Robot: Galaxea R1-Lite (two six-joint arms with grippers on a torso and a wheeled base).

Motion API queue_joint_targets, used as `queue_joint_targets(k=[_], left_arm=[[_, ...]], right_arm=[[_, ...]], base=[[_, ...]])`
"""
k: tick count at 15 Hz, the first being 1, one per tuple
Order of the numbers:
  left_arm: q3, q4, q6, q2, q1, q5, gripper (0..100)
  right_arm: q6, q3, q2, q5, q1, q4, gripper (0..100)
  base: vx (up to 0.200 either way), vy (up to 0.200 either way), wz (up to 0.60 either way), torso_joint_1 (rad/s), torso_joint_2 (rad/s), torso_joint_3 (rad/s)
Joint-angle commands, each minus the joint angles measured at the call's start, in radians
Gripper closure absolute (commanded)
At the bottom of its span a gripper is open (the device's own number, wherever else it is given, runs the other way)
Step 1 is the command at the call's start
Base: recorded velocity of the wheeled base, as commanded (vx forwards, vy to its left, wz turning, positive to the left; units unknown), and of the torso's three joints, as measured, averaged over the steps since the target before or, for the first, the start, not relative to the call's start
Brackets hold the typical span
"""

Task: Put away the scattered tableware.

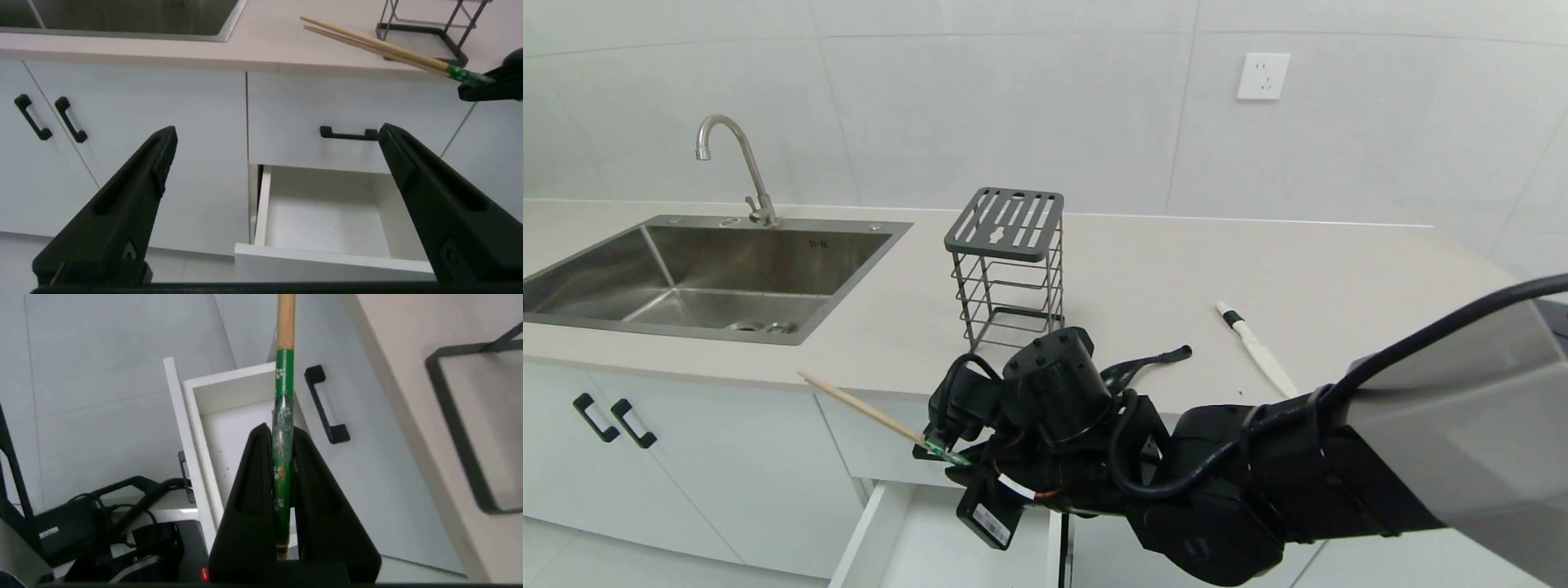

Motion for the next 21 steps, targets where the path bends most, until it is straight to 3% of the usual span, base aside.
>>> queue_joint_targets(k=[1,4,6,8,10,21], left_arm=[[0.0,0.0,-0.001,0.001,0.0,0.0,0],[0.0,0.0,-0.001,0.001,0.0,0.0,0],[0.0,0.0,-0.001,0.001,0.0,0.0,0],[0.0,0.0,0.001,0.001,0.0,0.0,0],[0.0,0.0,-0.001,0.001,0.0,0.0,0],[0.0,0.0,0.001,0.001,0.0,0.0,0]], right_arm=[[-0.021,0.003,0.005,0.006,0.0,0.001,100],[-0.052,0.018,0.0,0.204,-0.019,-0.016,100],[-0.046,0.025,0.0,0.273,-0.02,-0.064,100],[-0.046,0.025,0.001,0.237,-0.02,-0.057,100],[-0.046,0.023,0.006,0.1,-0.017,-0.034,100],[-0.055,0.025,0.026,0.063,-0.017,-0.021,100]], base=[[0.0,0.0,0.0,-0.178,0.36,0.173],[0.0,0.0,0.0,-0.082,0.16,0.077],[0.0,0.0,0.0,-0.19,0.36,0.176],[0.0,0.0,0.0,-0.234,0.46,0.215],[0.0,0.0,0.0,-0.227,0.42,0.205],[0.0,0.0,0.0,-0.121,0.24,0.113]])
